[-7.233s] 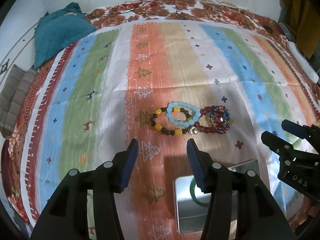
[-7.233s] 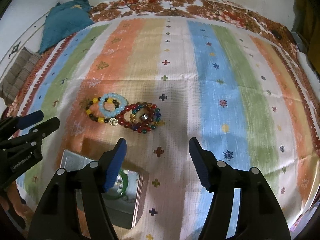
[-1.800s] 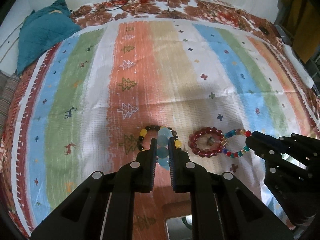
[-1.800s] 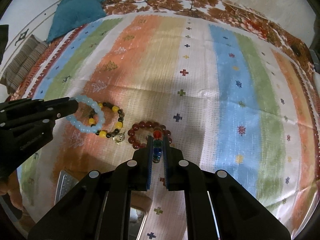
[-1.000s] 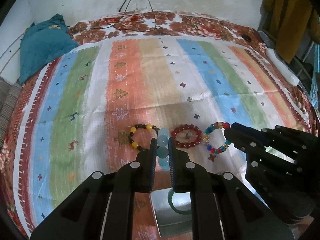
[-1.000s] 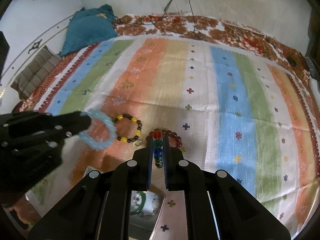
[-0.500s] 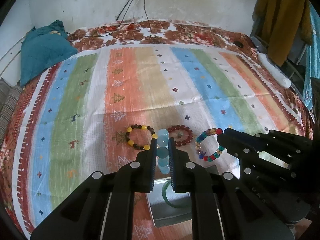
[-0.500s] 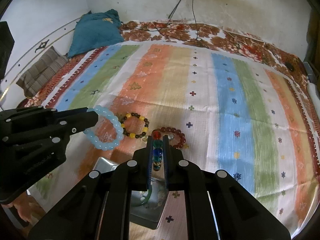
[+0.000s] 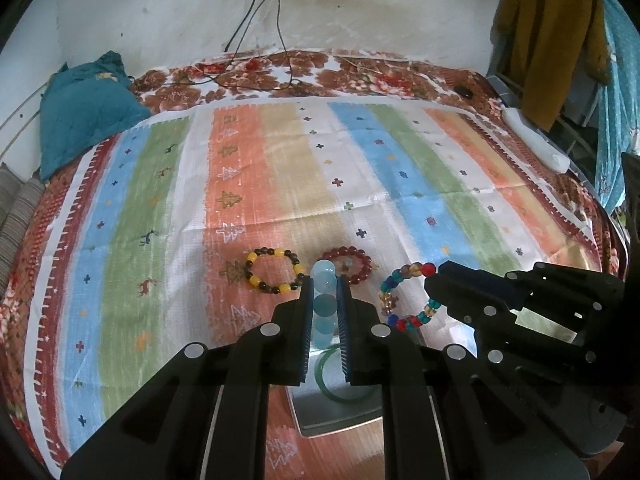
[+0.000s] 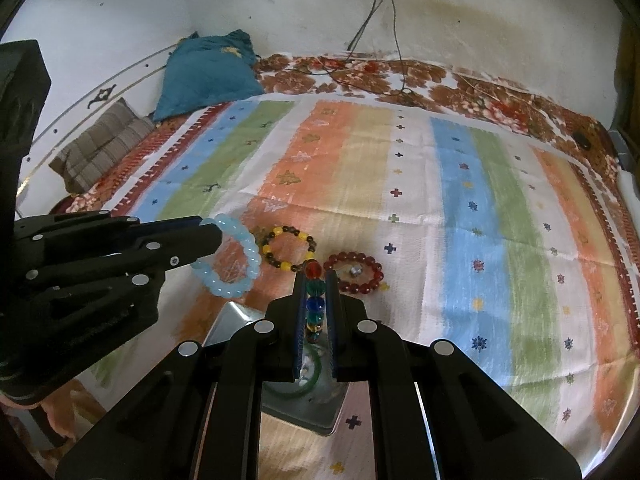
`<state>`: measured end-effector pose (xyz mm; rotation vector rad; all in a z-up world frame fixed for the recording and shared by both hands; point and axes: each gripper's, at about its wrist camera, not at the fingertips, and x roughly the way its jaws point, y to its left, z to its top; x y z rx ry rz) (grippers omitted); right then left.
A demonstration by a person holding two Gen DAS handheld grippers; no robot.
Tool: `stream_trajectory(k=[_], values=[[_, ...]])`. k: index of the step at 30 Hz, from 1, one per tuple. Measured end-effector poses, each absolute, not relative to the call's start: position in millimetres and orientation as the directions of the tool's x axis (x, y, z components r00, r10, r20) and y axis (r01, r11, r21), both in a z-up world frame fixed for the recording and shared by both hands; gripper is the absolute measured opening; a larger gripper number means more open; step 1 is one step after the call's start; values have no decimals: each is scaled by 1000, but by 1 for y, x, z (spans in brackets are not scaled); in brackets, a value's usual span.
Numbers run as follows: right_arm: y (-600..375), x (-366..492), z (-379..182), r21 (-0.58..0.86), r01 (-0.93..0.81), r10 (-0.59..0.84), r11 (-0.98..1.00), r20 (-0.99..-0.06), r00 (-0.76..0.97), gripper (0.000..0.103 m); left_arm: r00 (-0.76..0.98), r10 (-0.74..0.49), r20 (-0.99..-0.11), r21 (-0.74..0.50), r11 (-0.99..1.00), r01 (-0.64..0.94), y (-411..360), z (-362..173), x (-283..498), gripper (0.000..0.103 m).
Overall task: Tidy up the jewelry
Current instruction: 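Carry both bracelets over the tin and open both grippers, then raise both open grippers and move them toward the remaining bracelets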
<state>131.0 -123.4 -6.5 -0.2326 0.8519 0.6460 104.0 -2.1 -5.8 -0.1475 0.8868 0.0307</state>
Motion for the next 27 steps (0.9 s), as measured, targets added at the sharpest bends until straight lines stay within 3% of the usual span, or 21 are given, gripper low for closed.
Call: stream_trajectory(k=[20,23,25,27], values=[[-134,108,-15,69,-612,432,788,-770,469,10,636,-58,-769,-133,989,-72,-10,-7,69,11],[-138,109,-17,63,-590,406,805,-783,471,16,630,-35,-775,-121,988,-94,-9,-9,68,12],[-141,112,-19,55,-570,386,820,-788,480,27,630,-21,-776,-117,987,-112,-5,-9,68,12],[-143,115,-20,55,-559,376,828,-793,480,27,626,-19,-780,-124,984,-124,-1,-10,69,12]])
